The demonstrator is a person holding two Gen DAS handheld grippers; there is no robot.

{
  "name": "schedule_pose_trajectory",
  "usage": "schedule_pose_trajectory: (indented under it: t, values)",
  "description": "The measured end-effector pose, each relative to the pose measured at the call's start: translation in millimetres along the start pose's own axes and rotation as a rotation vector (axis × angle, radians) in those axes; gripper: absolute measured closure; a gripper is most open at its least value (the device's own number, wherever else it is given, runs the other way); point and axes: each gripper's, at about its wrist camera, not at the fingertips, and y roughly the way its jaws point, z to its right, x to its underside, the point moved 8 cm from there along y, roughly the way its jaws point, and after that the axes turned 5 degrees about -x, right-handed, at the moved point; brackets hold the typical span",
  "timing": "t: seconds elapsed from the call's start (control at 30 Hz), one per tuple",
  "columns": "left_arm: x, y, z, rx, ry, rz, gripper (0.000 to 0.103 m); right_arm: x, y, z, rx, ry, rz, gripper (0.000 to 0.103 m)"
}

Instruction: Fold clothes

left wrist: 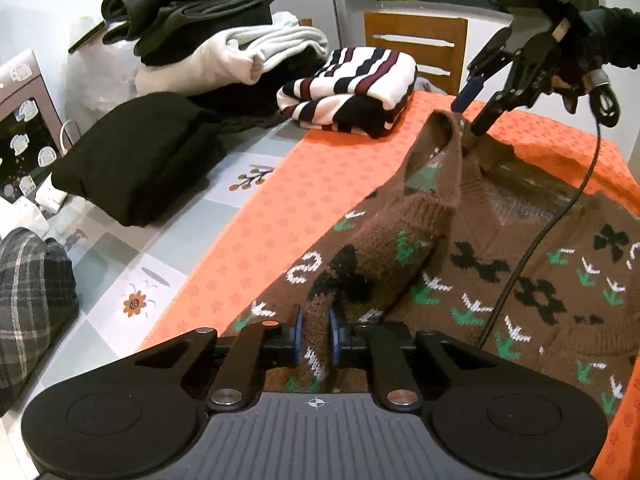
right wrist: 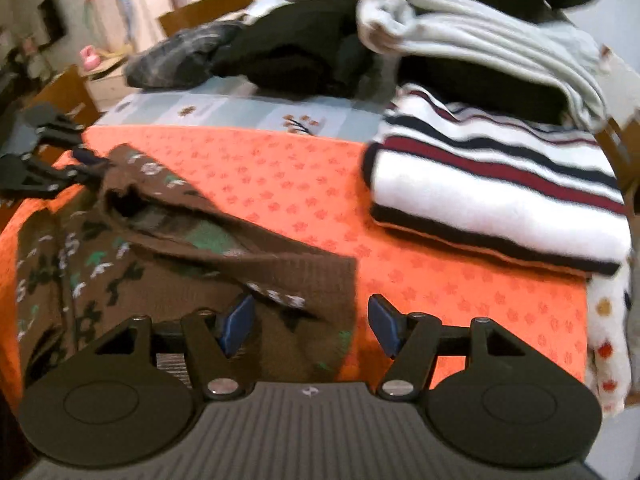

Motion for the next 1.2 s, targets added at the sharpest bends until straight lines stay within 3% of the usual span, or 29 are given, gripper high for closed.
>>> schedule_pose_trajectory:
  t: [0.13, 0.23, 0.33, 0.43, 0.63, 0.77, 0.87, 1.03, 1.2]
  values:
    - [-5.7, -4.8, -0.6, -0.039, 0.031, 0.037, 0.091, -3.6, 15.5, 8.4, 0.057, 0.044, 0.011, 0.035]
    - [-11.6, -7.1, -4.6, -0.064, 0.064, 0.061, 0.091, -4.2, 25.9, 15.1, 0.108, 0.083, 0.018, 0.045]
    - [-6.8, -3.0, 3.9, -0.021, 0.131, 0.040, 0.091, 2.5, 32.1, 24.1, 0.189, 0.114, 0.010, 0.046]
    - [8.5, 6.0, 16.2, 0.021, 0.166, -0.010, 0.091, 8.6, 31.1, 22.6, 0.200, 0.127, 0.014, 0.046]
    - [13.3, 10.1, 14.2, 0.012, 0.078, -0.016, 0.090, -5.0, 4.9, -10.2, 0.248, 0.032, 0.059, 0.046]
    - [12.6, 10.3, 18.3, -0.007, 0.111, -0.009, 0.090, -23.3, 1.0, -48.2, 0.153, -0.035, 0.113, 0.052]
    - [13.1, 10.0, 18.2, -0.013, 0.129, -0.006, 0.090, -27.6, 15.0, -67.7, 0.117, -0.133, 0.092, 0.057]
    - [9.8, 9.4, 11.7, -0.035, 0.107, 0.011, 0.090, -17.7, 34.0, -71.1, 0.154, -0.294, 0.018, 0.064]
    - [-0.3, 12.8, 1.7, -0.058, 0.055, 0.028, 0.090, -20.0, 36.4, -42.7, 0.241, -0.252, 0.034, 0.064]
